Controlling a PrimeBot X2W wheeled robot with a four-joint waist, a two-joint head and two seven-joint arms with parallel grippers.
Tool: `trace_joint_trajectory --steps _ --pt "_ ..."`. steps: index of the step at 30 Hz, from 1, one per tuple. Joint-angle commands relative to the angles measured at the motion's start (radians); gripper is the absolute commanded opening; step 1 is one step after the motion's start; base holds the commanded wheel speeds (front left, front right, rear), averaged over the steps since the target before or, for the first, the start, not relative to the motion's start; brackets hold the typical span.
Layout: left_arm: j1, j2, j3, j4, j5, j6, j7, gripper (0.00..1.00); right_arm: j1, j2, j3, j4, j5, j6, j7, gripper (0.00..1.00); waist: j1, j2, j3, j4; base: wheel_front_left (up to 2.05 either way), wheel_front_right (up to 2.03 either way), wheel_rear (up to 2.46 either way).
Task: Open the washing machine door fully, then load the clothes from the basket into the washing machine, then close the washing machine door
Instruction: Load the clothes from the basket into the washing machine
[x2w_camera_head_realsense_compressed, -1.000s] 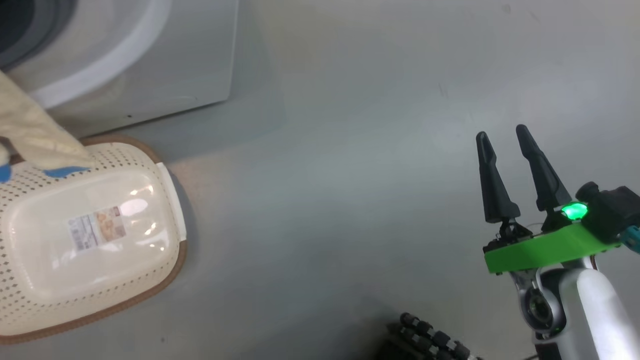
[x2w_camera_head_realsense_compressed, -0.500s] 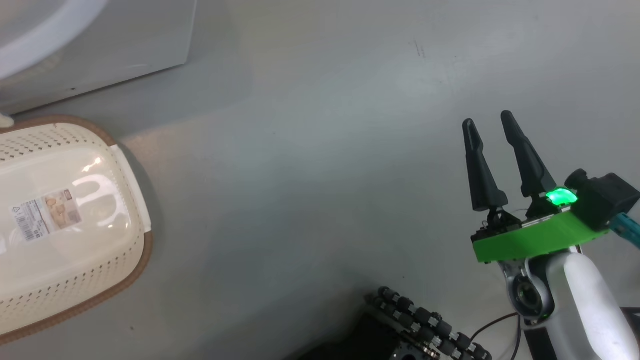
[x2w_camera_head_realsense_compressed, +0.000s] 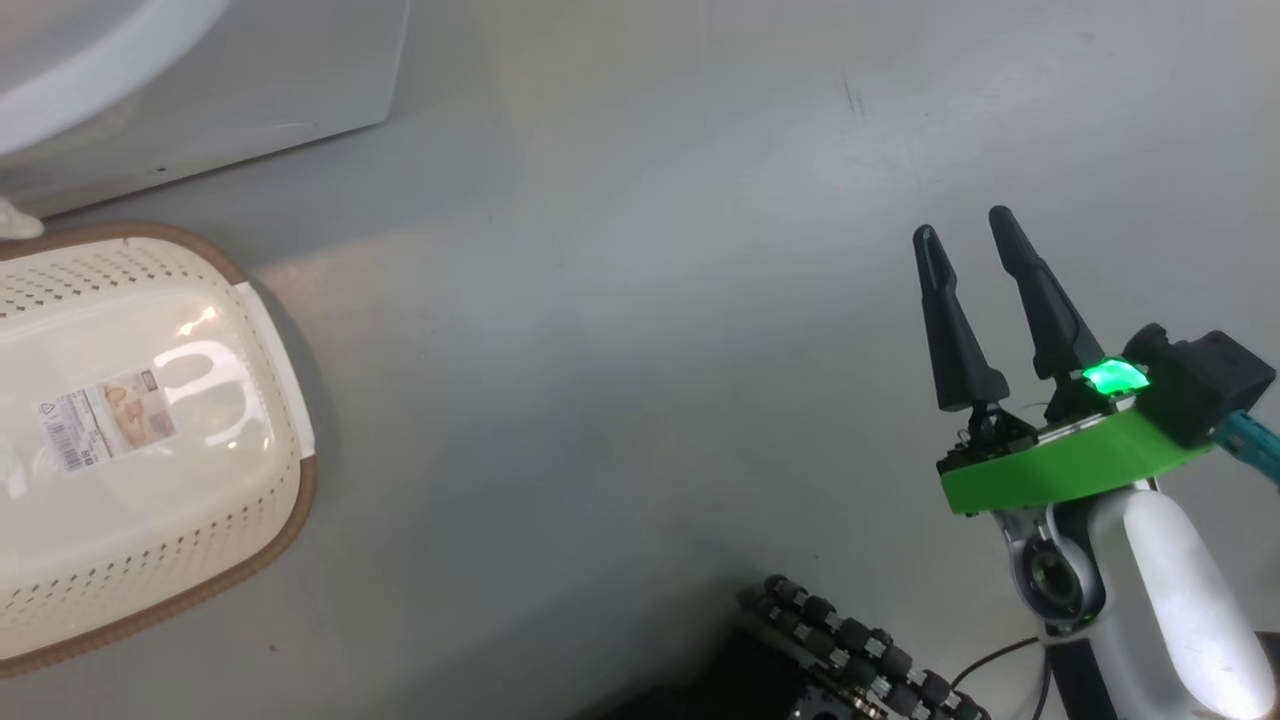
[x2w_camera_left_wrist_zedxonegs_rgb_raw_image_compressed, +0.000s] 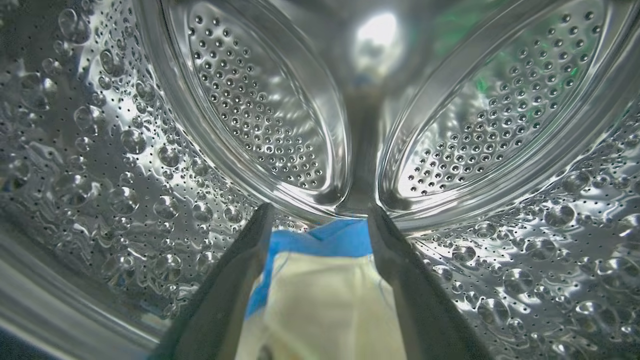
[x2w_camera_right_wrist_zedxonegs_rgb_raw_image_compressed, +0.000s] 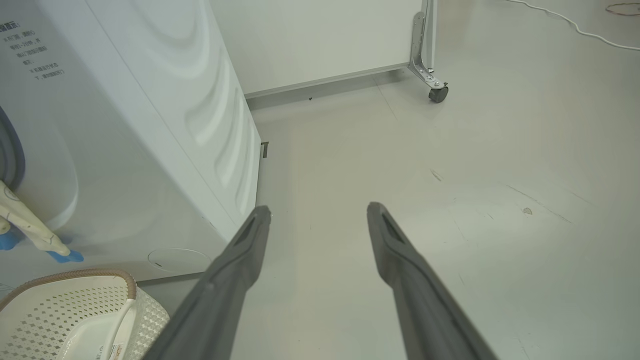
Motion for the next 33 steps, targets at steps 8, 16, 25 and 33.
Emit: trace_joint_trajectory --steps 8,16,25,33 --pt "0.131 0.001 0.007 -0.039 -0.024 0.025 -0.016 1.00 0.003 -0.014 -0.026 -0.028 -0.014 -0.001 -0.009 1.00 0.0000 0.0000 -0.041 0.054 0.00 0.00 0.00" --pt "0.354 -0.069 0.009 -0.176 -0.041 0.088 -0.095 1.00 0.021 -0.014 -0.074 -0.054 -0.052 -0.001 0.008 1.00 0.0000 0.0000 -0.106 0.129 0.00 0.00 0.00" --pt "0.707 -0.155 0.019 -0.479 -0.033 0.197 -0.166 1.00 0.060 -0.014 -0.125 -0.102 -0.096 -0.001 0.065 1.00 0.0000 0.0000 -0.210 0.227 0.00 0.00 0.00" --pt "0.967 -0.234 0.008 -0.682 0.010 0.265 -0.181 1.00 0.096 -0.014 -0.145 -0.124 -0.138 -0.001 0.119 1.00 0.0000 0.0000 -0.320 0.302 0.00 0.00 0.00"
